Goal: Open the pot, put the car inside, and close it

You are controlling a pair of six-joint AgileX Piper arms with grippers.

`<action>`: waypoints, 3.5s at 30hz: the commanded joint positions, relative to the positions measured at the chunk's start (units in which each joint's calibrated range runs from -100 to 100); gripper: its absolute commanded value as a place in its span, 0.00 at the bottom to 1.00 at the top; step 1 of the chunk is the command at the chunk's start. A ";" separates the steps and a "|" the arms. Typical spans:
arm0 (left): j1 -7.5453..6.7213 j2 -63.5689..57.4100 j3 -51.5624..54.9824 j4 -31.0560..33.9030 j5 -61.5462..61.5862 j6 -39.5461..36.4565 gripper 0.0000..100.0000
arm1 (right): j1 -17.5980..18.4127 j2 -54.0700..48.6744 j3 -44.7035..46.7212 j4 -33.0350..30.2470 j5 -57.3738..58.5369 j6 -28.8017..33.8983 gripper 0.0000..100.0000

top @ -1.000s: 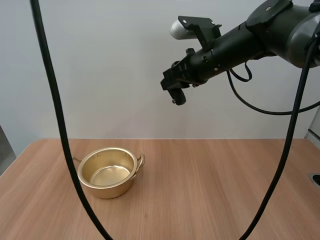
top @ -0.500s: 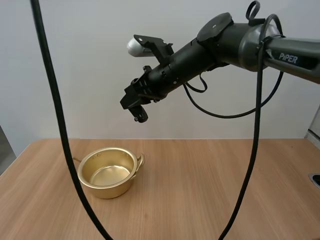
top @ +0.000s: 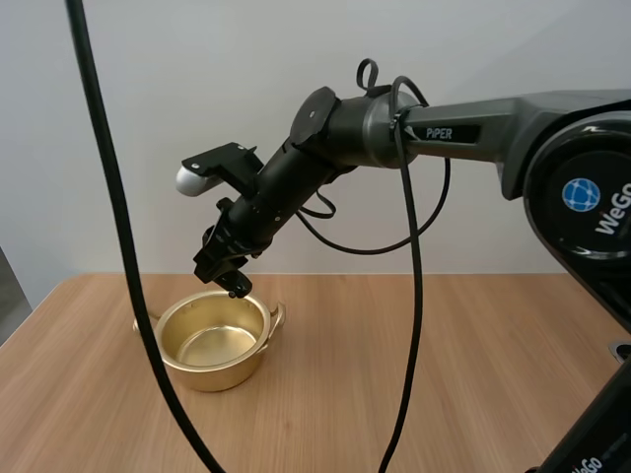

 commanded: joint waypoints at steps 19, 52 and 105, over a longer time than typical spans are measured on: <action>0.02 -0.43 -0.04 -0.86 -2.71 -0.07 0.00 | 2.42 12.43 -0.03 -2.79 -12.85 -1.25 0.00; 0.92 -0.43 -0.04 -4.41 -1.46 0.22 0.00 | 6.21 24.82 -2.07 -17.13 -25.92 1.34 0.00; 0.92 -0.43 -0.04 -5.05 -0.45 3.37 0.00 | 3.84 -3.55 -2.07 -17.35 -27.07 5.31 0.67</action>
